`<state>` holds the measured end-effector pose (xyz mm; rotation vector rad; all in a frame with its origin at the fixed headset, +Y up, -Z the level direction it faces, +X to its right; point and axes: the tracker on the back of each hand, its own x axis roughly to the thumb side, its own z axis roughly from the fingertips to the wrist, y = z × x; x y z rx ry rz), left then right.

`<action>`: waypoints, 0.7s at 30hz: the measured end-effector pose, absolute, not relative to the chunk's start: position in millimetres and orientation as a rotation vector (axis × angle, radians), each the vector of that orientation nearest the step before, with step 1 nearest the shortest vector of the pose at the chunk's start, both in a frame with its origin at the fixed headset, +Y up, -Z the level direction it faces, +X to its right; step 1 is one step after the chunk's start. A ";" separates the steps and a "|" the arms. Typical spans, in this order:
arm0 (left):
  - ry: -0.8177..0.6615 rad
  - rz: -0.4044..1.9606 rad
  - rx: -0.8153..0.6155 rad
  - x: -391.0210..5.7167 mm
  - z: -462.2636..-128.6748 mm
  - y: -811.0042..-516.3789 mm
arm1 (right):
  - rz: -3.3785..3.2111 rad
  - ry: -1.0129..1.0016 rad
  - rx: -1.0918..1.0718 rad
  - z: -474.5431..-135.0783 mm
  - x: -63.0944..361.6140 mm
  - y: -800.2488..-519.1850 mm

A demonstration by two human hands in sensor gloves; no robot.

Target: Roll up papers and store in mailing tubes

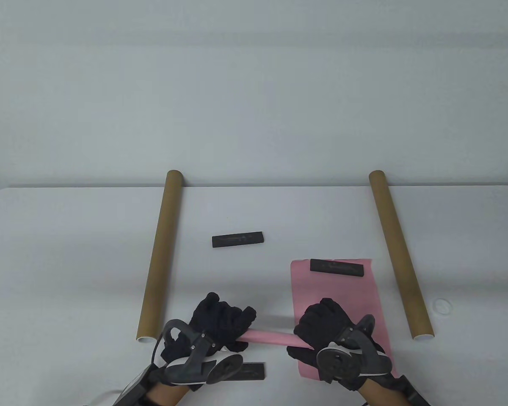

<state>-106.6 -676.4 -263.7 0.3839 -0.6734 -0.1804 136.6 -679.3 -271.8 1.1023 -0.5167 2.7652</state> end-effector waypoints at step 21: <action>-0.684 0.226 0.086 -119.5 -281.3 -688.2 | 1.982 -0.051 0.875 -292.9 156.2 -693.4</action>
